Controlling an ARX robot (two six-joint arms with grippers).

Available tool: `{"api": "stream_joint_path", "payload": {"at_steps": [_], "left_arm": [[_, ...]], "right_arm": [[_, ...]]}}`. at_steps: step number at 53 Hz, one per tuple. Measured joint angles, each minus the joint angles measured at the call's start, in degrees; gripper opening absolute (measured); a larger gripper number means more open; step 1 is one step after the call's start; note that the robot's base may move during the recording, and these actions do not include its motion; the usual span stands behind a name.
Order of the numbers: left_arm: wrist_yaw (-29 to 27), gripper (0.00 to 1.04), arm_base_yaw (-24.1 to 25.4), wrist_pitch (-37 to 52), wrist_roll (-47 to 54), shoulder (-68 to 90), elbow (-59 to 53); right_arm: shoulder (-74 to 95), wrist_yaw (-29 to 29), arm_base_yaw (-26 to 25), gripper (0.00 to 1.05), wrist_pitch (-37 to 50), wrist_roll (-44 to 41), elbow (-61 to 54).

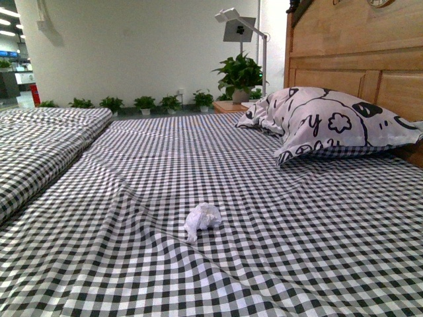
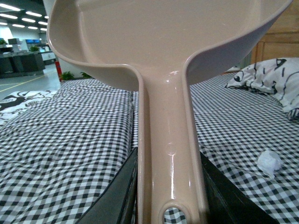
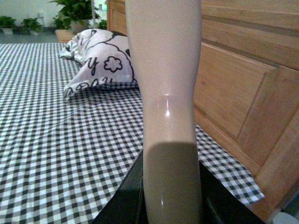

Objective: Clean up trash

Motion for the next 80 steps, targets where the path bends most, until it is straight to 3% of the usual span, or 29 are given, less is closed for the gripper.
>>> {"api": "stream_joint_path", "payload": {"at_steps": [5, 9, 12, 18, 29, 45, 80], "left_arm": [[0.9, 0.28, 0.2, -0.7, -0.2, 0.3, 0.1], [8.3, 0.28, 1.9, -11.6, 0.6, 4.2, 4.7], [11.3, 0.28, 2.1, -14.9, 2.2, 9.2, 7.5], [16.7, 0.28, 1.9, -11.4, 8.4, 21.2, 10.4], [20.2, 0.28, 1.0, -9.0, 25.7, 39.3, 17.3], [19.3, 0.28, -0.2, -20.5, 52.9, 57.8, 25.0], [18.3, 0.28, -2.4, -16.0, 60.5, 69.7, 28.1]], "right_arm": [[0.3, 0.1, 0.0, 0.19, 0.0, -0.1, 0.0], [0.3, 0.8, -0.1, 0.19, 0.0, -0.1, 0.0], [0.3, 0.7, -0.1, 0.19, 0.0, -0.1, 0.0], [-0.3, 0.7, -0.1, 0.19, 0.0, -0.1, 0.0], [-0.1, 0.5, -0.1, 0.19, 0.0, -0.1, 0.0], [-0.1, 0.5, -0.1, 0.19, 0.0, -0.1, 0.0], [-0.1, 0.5, -0.1, 0.19, 0.0, -0.1, 0.0]]}}
